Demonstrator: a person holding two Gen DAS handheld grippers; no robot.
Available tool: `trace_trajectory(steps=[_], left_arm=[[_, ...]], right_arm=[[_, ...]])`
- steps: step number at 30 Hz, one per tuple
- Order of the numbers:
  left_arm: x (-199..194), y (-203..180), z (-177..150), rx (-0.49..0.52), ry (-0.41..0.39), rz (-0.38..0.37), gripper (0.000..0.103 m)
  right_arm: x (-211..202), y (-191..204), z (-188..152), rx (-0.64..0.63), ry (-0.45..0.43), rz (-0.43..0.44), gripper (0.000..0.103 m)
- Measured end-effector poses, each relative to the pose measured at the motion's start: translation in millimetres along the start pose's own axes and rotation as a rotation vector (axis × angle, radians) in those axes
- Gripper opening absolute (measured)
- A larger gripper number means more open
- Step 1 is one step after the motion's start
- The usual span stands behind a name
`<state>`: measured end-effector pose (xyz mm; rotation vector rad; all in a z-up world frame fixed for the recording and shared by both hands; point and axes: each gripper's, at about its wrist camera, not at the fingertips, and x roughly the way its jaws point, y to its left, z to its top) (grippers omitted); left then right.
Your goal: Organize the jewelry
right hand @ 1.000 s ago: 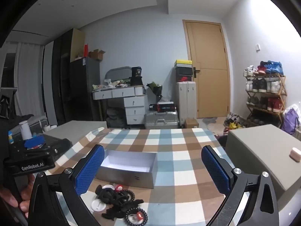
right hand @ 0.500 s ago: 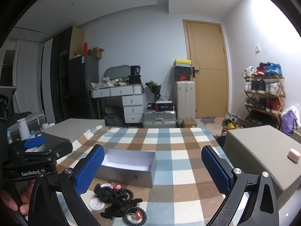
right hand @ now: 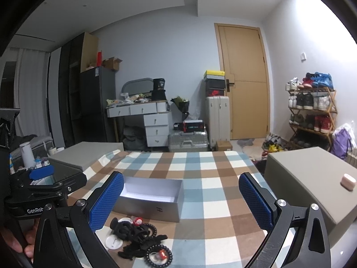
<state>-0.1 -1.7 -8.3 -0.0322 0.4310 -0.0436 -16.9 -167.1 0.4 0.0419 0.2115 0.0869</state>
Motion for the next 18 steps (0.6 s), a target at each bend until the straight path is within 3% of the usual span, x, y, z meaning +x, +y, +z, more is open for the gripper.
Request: trace_trajectory(steps=[18], left_arm=[[3.1,0.1,-6.1,0.004,0.018,-0.011,0.102]], right_arm=[[3.0,-4.5,-5.6,-0.001,0.013,-0.01,0.103]])
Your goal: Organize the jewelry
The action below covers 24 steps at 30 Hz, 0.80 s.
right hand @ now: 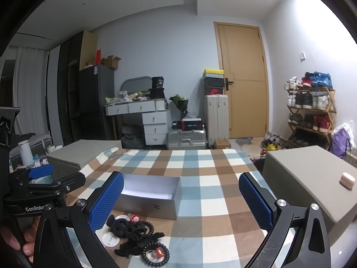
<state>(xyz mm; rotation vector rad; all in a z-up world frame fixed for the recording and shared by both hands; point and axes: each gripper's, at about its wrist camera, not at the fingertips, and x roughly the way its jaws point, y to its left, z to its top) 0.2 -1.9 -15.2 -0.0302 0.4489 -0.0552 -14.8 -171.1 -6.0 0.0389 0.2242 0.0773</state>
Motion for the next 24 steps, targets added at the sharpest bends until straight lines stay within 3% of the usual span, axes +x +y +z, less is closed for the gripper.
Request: trace_trajectory(steps=[20,24], left_arm=[[11.3,5.3,-4.6,-0.017,0.044,-0.028,0.102],[19.0,8.8,-7.6,-0.026,0.069,-0.097,0.102]], right_arm=[[8.8,-3.8,-8.0,0.018,0.024,-0.006,0.103],[16.0,-5.4,-12.0,0.019,0.037,-0.002,0.103]])
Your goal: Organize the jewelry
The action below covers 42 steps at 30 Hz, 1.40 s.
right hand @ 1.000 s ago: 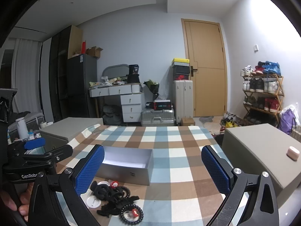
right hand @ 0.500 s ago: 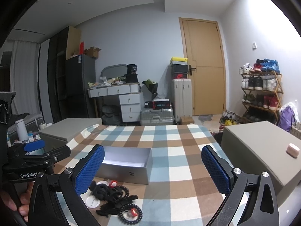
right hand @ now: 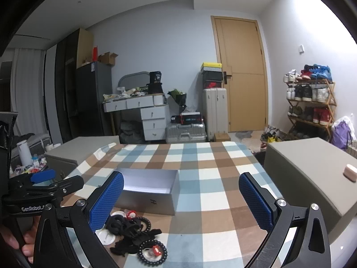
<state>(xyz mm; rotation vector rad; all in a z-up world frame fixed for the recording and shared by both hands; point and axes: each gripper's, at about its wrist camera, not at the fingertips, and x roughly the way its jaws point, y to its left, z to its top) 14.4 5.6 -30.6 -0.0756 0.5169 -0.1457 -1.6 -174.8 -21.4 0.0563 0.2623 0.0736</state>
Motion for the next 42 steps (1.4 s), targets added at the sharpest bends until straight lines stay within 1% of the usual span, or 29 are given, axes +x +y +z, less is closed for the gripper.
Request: trace_trajectory(steps=[2,6,12,14,16,20,26,28,30,32,33,34,35,38,39,40,42], left_arm=[[3.7,1.2,-2.9,-0.005,0.014,-0.039,0.102],[10.5,0.6,-8.2,0.004,0.044,-0.094,0.102],[27.8,-0.1,-19.0,0.001,0.136,-0.19,0.102],[34.4,0.4,-22.7,-0.009,0.175,-0.217,0.1],[39.4,2.2,-26.2,-0.016,0.206,-0.239,0.096],[48.0,10.4,-29.2,-0.054,0.25,-0.28,0.089],[59.9,15.7,-33.8,-0.099,0.309,-0.34,0.073],[63.5,19.0,-37.0,-0.121,0.334,-0.352,0.063],[66.6,22.6,-38.9,-0.146,0.354,-0.358,0.057],[67.1,24.3,-42.3,-0.168,0.37,-0.358,0.046],[68.7,25.4,-43.2,-0.169,0.38,-0.359,0.038],[70.8,25.2,-42.7,-0.169,0.386,-0.367,0.032],[69.4,25.6,-42.9,-0.173,0.383,-0.374,0.031],[65.6,23.8,-41.2,-0.151,0.369,-0.364,0.026],[61.8,24.0,-40.5,-0.15,0.354,-0.365,0.019],[62.6,24.9,-39.7,-0.147,0.353,-0.363,0.016],[64.5,26.1,-39.4,-0.139,0.358,-0.363,0.015]], right_arm=[[4.8,-0.9,-2.2,0.002,0.011,0.002,0.103],[15.1,-3.5,-7.4,0.009,0.033,0.014,0.103],[29.3,-6.9,-15.2,0.015,0.064,0.029,0.103],[33.0,-8.5,-17.0,0.02,0.075,0.033,0.103],[37.3,-10.5,-19.4,0.025,0.086,0.037,0.103],[45.2,-13.6,-23.2,0.028,0.109,0.039,0.103],[53.6,-18.4,-27.7,0.045,0.132,0.043,0.103],[55.1,-19.2,-28.8,0.048,0.138,0.043,0.103],[56.4,-20.0,-29.3,0.054,0.14,0.044,0.103],[57.8,-19.7,-29.9,0.06,0.145,0.047,0.103],[59.2,-19.4,-30.0,0.06,0.15,0.047,0.103],[59.9,-18.7,-30.3,0.058,0.154,0.049,0.103],[60.8,-17.8,-30.7,0.054,0.156,0.05,0.103],[62.0,-14.0,-31.7,0.045,0.16,0.062,0.103],[61.5,-12.2,-31.6,0.042,0.166,0.073,0.103],[61.8,-10.8,-31.5,0.039,0.169,0.081,0.103],[60.9,-7.4,-32.2,0.034,0.18,0.113,0.103]])
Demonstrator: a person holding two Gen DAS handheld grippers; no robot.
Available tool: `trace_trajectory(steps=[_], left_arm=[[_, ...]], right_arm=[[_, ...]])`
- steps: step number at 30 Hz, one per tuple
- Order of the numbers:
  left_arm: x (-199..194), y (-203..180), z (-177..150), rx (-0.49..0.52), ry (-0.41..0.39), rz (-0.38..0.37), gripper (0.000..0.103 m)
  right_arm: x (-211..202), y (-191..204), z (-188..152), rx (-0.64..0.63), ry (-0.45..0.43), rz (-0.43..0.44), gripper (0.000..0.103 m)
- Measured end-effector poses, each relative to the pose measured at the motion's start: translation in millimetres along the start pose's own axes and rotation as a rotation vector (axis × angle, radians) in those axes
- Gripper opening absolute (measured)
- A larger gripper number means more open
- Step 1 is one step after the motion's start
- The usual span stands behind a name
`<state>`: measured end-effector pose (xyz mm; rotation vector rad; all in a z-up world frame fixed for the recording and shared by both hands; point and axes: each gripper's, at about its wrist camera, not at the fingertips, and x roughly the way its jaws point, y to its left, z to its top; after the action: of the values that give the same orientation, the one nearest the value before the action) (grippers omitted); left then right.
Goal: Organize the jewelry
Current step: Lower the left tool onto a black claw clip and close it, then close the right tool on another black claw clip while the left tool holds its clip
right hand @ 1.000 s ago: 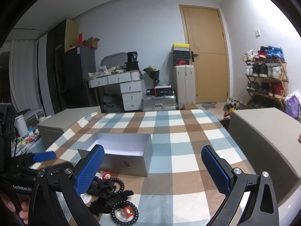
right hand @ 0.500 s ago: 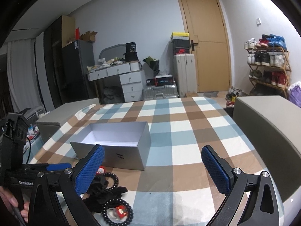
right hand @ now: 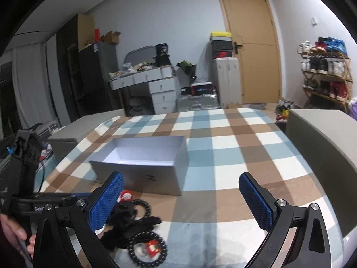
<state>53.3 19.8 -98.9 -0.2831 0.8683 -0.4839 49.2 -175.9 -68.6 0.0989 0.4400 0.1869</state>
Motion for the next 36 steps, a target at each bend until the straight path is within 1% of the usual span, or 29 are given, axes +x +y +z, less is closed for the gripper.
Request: trace_trajectory(steps=[5,8,11,14,16,20,21,22,24,28,33,35,36], left_arm=[[-2.4,3.9,-0.2,-0.014,-0.002,-0.002,0.015],[-6.8,5.3,1.6,-0.013,-0.017,-0.008,0.015],[-12.1,4.9,2.6,-0.009,-0.036,-0.003,0.015],[-15.9,6.9,3.9,-0.009,-0.046,0.022,0.015],[-18.1,9.7,4.6,-0.014,-0.049,0.029,0.015],[-25.5,15.2,4.8,-0.017,-0.069,0.044,0.015],[-27.3,15.6,4.7,-0.018,-0.073,0.044,0.015],[-29.0,16.3,4.7,-0.017,-0.078,0.047,0.015],[-32.1,16.3,4.3,-0.013,-0.088,0.056,0.015],[-35.8,14.3,4.2,0.003,-0.095,0.075,0.015],[-37.3,14.5,3.0,0.004,-0.102,0.071,0.015],[-38.5,14.8,3.6,0.0,-0.102,0.065,0.015],[-39.6,14.6,3.3,0.001,-0.104,0.069,0.015]], right_arm=[[3.1,10.0,-4.6,-0.015,0.046,0.095,0.103],[10.2,20.7,-9.7,-0.022,0.103,0.171,0.103],[16.2,33.3,-14.1,-0.04,0.144,0.201,0.103],[22.1,41.4,-17.9,-0.046,0.179,0.213,0.095],[26.5,47.3,-20.1,-0.05,0.202,0.232,0.086],[30.6,58.3,-24.1,-0.092,0.225,0.225,0.083],[31.7,60.1,-24.9,-0.097,0.231,0.223,0.079],[33.3,62.3,-25.8,-0.103,0.241,0.223,0.073],[36.7,65.0,-26.9,-0.112,0.258,0.217,0.068],[39.8,66.4,-28.0,-0.114,0.275,0.188,0.068],[40.1,70.8,-29.7,-0.139,0.285,0.179,0.067],[41.4,71.5,-30.9,-0.144,0.293,0.175,0.062],[42.9,71.6,-31.5,-0.144,0.301,0.174,0.057]])
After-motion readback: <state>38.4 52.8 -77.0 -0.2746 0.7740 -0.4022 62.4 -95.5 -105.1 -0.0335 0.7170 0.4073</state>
